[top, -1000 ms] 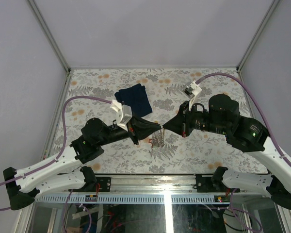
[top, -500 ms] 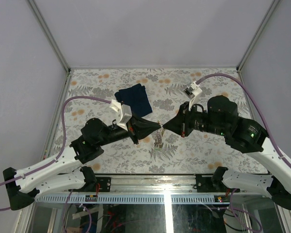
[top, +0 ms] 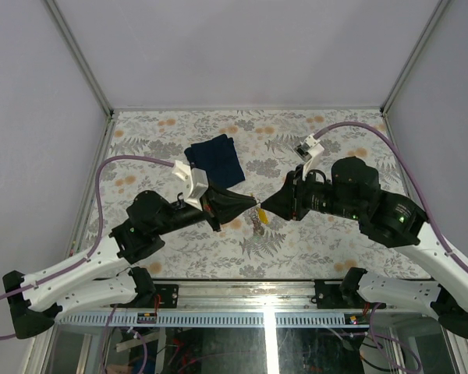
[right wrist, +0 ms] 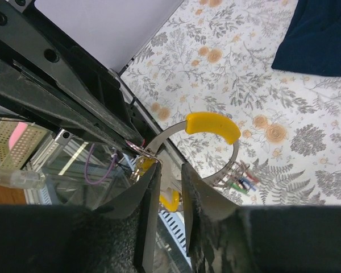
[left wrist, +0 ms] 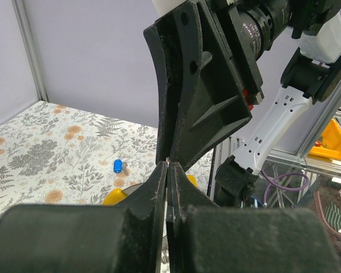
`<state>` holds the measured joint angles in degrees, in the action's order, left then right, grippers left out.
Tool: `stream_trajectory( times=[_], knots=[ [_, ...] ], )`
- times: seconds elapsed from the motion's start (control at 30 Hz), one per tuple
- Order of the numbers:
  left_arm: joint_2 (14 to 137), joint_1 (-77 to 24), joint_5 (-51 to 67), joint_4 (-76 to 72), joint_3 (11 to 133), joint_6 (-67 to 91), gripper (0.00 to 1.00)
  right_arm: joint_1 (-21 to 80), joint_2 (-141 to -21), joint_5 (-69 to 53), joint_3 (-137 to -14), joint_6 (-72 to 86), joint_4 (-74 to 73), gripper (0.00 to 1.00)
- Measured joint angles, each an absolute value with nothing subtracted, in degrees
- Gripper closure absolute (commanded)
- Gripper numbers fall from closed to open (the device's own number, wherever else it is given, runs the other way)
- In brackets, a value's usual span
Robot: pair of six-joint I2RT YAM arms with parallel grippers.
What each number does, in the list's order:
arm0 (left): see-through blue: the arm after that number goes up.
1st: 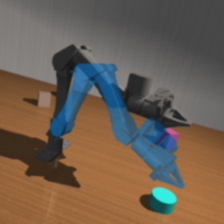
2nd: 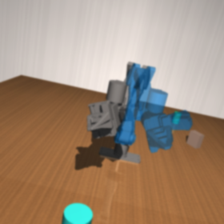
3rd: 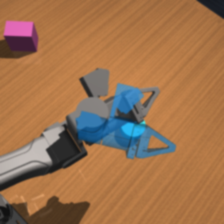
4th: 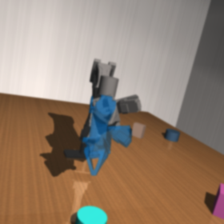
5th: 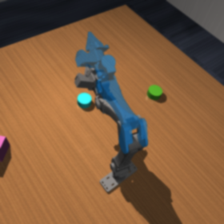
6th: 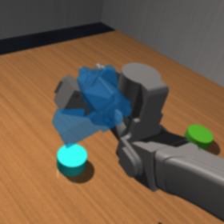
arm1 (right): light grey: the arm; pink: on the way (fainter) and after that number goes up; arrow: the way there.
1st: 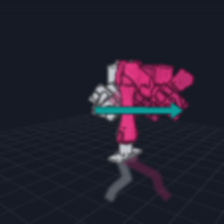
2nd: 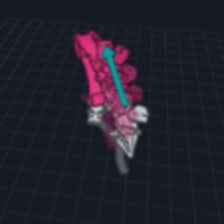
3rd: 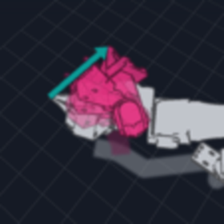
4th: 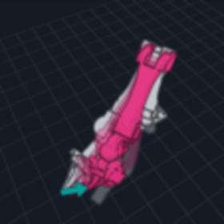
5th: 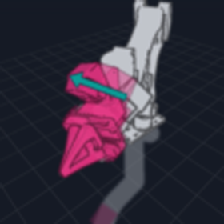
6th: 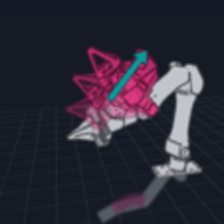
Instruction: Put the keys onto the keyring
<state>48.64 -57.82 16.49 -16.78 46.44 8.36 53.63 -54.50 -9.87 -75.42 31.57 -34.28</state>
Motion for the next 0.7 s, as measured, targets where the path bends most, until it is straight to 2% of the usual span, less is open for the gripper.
stream_trajectory(
  times=[0.2,0.43,0.7],
  knots=[
    [47.92,-57.82,16.53,-16.93,46.44,8.36,1.00,53.63,-50.83,-9.47,-73.69,25.32,-29.98,0.68],
    [47.57,-57.82,17.78,-17.54,46.44,8.84,1.00,53.63,-39.92,-11.75,-64.86,15.62,-14.83,0.61],
    [47.64,-57.82,20.84,-20.21,46.44,10.70,1.00,53.63,-40.23,-20.60,-60.45,6.79,-3.88,0.61]
  ],
)
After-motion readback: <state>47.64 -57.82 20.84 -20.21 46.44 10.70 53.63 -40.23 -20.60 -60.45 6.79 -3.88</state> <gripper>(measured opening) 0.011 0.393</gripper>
